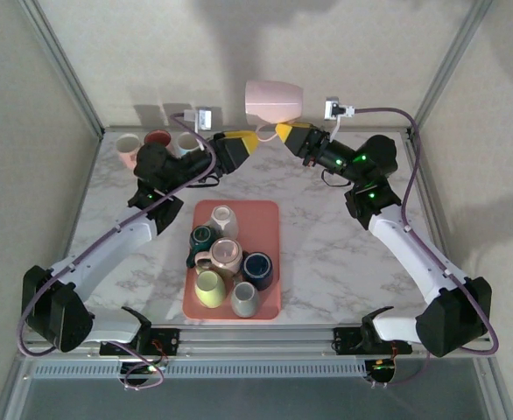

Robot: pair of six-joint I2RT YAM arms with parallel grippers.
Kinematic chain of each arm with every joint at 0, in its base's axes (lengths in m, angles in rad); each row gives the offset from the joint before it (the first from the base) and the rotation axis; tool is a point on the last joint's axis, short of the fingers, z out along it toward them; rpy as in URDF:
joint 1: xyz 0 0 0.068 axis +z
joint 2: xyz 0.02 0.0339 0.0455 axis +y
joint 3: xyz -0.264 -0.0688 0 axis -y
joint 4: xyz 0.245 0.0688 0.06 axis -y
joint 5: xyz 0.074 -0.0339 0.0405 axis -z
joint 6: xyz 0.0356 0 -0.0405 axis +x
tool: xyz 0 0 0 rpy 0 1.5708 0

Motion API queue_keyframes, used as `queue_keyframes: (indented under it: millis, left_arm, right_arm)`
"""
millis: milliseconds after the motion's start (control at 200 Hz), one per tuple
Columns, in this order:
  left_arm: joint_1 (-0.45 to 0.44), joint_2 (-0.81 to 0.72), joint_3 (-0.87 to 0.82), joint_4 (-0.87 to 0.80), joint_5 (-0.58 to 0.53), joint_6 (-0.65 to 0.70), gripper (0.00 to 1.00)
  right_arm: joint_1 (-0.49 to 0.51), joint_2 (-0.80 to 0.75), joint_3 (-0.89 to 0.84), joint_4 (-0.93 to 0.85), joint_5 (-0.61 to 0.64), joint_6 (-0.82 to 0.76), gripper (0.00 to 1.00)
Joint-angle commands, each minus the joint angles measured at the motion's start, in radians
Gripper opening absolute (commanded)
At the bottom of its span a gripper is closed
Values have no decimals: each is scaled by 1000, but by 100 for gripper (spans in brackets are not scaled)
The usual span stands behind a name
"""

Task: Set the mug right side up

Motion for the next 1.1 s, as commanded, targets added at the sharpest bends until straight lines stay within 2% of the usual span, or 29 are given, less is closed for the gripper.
queue_keyframes:
  millis: [0, 606, 1092]
  left_arm:
    - [-11, 8, 31, 54, -26, 27, 58]
    - [-35, 85, 82, 199, -15, -54, 52]
    - [-44, 139, 121, 228, -2, -74, 32]
  right_arm:
    - [-3, -6, 23, 143, 19, 31, 0]
    - [11, 10, -9, 230, 16, 128, 0]
    - [21, 30, -23, 281, 16, 177, 0]
